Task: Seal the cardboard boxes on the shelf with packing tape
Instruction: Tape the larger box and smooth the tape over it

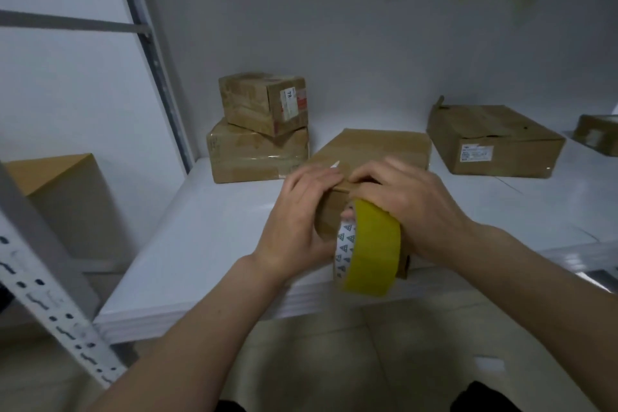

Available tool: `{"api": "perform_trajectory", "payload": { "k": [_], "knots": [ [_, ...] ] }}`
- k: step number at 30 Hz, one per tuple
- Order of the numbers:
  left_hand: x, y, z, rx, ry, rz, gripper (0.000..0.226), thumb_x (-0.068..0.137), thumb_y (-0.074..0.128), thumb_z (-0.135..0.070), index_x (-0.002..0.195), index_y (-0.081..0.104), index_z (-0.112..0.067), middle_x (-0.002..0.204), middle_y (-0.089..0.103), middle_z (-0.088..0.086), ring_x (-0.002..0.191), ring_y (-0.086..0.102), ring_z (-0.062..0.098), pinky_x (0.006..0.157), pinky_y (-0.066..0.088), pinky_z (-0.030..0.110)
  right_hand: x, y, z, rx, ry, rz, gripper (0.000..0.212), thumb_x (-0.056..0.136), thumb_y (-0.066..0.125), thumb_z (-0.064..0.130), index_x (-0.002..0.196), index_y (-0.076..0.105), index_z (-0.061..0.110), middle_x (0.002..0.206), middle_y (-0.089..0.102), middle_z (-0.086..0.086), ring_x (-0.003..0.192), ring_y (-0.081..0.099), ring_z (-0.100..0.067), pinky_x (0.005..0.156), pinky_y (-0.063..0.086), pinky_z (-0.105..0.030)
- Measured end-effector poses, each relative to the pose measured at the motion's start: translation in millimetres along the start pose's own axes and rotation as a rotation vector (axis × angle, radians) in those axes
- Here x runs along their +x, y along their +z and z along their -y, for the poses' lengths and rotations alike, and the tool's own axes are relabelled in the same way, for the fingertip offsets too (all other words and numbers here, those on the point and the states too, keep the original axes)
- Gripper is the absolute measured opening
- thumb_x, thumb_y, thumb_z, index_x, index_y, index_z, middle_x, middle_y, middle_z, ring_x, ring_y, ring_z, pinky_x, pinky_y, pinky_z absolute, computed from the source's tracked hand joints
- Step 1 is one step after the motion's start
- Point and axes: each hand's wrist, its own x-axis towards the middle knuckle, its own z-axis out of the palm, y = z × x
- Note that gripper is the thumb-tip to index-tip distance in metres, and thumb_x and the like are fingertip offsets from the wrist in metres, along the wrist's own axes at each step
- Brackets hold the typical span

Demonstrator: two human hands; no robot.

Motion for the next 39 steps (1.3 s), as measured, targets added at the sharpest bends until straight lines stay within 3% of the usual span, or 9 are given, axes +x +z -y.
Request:
{"api": "perform_trajectory", "payload": {
  "k": [3,6,9,12,17,23,27,32,39],
  "knots": [
    [-2.9,2.4,-0.2,-0.028,-0.017,-0.028,0.054,0.073,0.08,-0.022,0.12,0.061,-0.002,0.126,0.062,0.009,0.12,0.052,0.027,0.106,0.039,0.036,7.2,-1.8,-1.6,-0.025,-0.047,0.025,0.01,0.085,0.072,0.023,0.085,0.068,0.014,0.082,0.066,-0.005,0.068,0.059,-0.023,0.048,0.047,-0.033],
    [1.3,-0.3,-3.8,-0.085,-0.007,-0.057,0.043,0.08,0.07,-0.026,0.12,0.056,-0.018,0.123,0.058,-0.005,0.117,0.05,0.018,0.107,0.032,0.019,20.0,-14.4,-0.8,0.038,-0.035,0.065,0.012,0.083,0.058,0.018,0.074,0.064,0.013,0.063,0.062,-0.004,0.051,0.055,-0.025,0.043,0.039,-0.028],
    [5.8,-3.9,-12.3,-0.139,-0.051,-0.112,0.07,0.065,0.082,-0.021,0.115,0.041,-0.044,0.119,0.044,-0.008,0.108,0.048,0.012,0.098,0.032,0.005,36.8,-20.9,-1.5,0.136,0.111,0.08,0.007,0.079,0.056,0.013,0.076,0.062,0.011,0.064,0.063,-0.007,0.056,0.058,-0.028,0.05,0.037,-0.027],
    [7.8,-5.5,-18.4,-0.24,-0.133,-0.108,0.081,0.054,0.087,-0.053,0.118,0.036,-0.047,0.122,0.052,-0.008,0.112,0.056,0.018,0.099,0.049,0.039,47.5,-19.2,-8.7,0.339,0.325,0.04,0.009,0.08,0.06,0.002,0.084,0.064,0.009,0.073,0.065,-0.008,0.071,0.06,-0.027,0.062,0.048,-0.04],
    [13.5,-4.7,-16.7,-0.267,-0.175,-0.054,0.075,0.055,0.075,-0.073,0.117,0.043,-0.046,0.121,0.065,0.011,0.115,0.061,0.033,0.094,0.049,0.056,47.5,-9.1,-7.8,0.609,0.679,-0.069,0.023,0.078,0.068,0.001,0.067,0.062,0.021,0.069,0.063,0.0,0.067,0.058,-0.014,0.063,0.048,-0.033],
    [6.7,2.8,-8.5,-0.306,-0.352,-0.044,0.078,0.054,0.074,-0.067,0.118,0.038,-0.04,0.126,0.059,0.016,0.118,0.057,0.031,0.096,0.049,0.052,41.2,-22.8,-18.0,0.593,0.627,0.335,0.018,0.082,0.07,0.01,0.073,0.065,-0.005,0.066,0.058,-0.018,0.06,0.05,-0.014,0.058,0.036,-0.028],
    [15.2,0.6,-18.1,-0.213,-0.197,-0.147,0.048,0.062,0.083,-0.045,0.1,0.054,-0.04,0.102,0.05,-0.015,0.089,0.054,0.016,0.074,0.048,0.034,45.0,-21.0,-18.9,0.408,0.488,0.126,0.019,0.085,0.061,0.0,0.066,0.06,-0.004,0.059,0.054,-0.008,0.052,0.047,-0.01,0.052,0.034,-0.024],
    [11.2,9.1,-4.9,-0.155,-0.161,-0.163,0.035,0.069,0.076,-0.051,0.089,0.061,-0.028,0.087,0.047,-0.024,0.089,0.041,0.005,0.082,0.033,0.011,50.9,-16.1,-43.2,0.674,0.71,-0.186,0.009,0.084,0.06,-0.012,0.09,0.068,-0.011,0.093,0.068,-0.03,0.078,0.068,-0.025,0.064,0.057,-0.041],
    [16.0,10.7,-6.8,-0.163,-0.208,-0.179,0.035,0.074,0.073,-0.05,0.088,0.069,-0.018,0.089,0.058,-0.012,0.091,0.048,0.011,0.081,0.042,0.03,56.9,-1.0,-55.2,0.746,0.817,-0.093,0.026,0.092,0.055,0.0,0.068,0.061,0.01,0.057,0.061,-0.008,0.044,0.06,-0.031,0.037,0.047,-0.034]
  ]
}}
